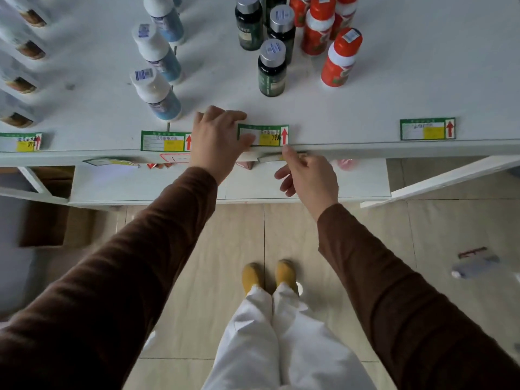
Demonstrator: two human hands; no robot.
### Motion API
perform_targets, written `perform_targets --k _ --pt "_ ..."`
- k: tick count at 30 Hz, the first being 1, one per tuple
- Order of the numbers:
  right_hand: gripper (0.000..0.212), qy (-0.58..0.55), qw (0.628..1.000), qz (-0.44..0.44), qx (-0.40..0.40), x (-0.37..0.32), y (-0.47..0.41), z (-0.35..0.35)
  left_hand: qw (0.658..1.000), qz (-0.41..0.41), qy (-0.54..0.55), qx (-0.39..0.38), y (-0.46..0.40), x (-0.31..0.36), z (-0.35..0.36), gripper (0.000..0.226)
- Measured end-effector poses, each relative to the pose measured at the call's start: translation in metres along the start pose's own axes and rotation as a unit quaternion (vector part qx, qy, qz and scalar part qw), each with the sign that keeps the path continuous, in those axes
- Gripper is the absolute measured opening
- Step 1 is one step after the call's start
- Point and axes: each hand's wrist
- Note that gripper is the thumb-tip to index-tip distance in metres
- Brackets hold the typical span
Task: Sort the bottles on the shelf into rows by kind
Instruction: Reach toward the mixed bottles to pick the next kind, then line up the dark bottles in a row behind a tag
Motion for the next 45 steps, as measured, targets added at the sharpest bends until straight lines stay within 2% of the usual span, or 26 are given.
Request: perform_targets --k 4,18,25,30,34,37,39,41,42,45 --pt "0.077 -0.029 0.999 0.032 0.006 0.001 -0.008 0.009 0.997 -0.047 0.063 0.009 0.002 -0.014 0.012 0.031" --pt "0.072 -0.043 0.999 0.019 0.002 0.009 -0.021 0.015 0.996 -0.025 0.082 0.008 -0.002 -0.027 0.017 0.026" --pt "0.076 0.013 1.0 0.023 -0.011 0.005 -0.021 0.011 0.996 -0.028 0.085 -0.003 -0.002 -0.027 0.018 0.025" --pt "0.07 0.13 0.991 0.002 -0.022 -0.013 -0.019 -0.006 0.997 -0.031 0.046 -0.047 -0.008 -0.02 0.01 0.027" --pt "0.06 0.273 0.959 -0.059 0.042 -0.035 -0.014 -0.029 0.994 -0.029 0.071 -0.075 -0.017 -0.019 -0.008 0.03" --pt "0.054 0.343 0.92 -0.151 0.111 -0.054 -0.021 -0.05 0.993 -0.039 0.089 -0.066 -0.027 -0.02 -0.021 0.033" --pt "0.037 0.348 0.897 -0.235 0.136 -0.067 -0.029 -0.06 0.992 -0.044 0.098 -0.064 -0.035 -0.018 -0.025 0.035" --pt "0.015 0.332 0.88 -0.318 0.12 -0.084 -0.04 -0.067 0.991 -0.045 0.105 -0.062 -0.044 -0.013 -0.023 0.038" --pt "0.014 0.333 0.867 -0.355 0.104 -0.093 -0.049 -0.069 0.991 -0.046 0.109 -0.061 -0.049 -0.01 -0.02 0.04" --pt "0.038 0.369 0.82 -0.432 0.062 -0.114 -0.077 -0.071 0.989 -0.055 0.124 -0.062 -0.063 0.002 -0.006 0.046"
Point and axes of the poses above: each hand's wrist, its own y-axis away from the middle knuckle, its own z-axis out of the palm, x = y × z, and after that the axes turned 4 degrees about x, right-handed
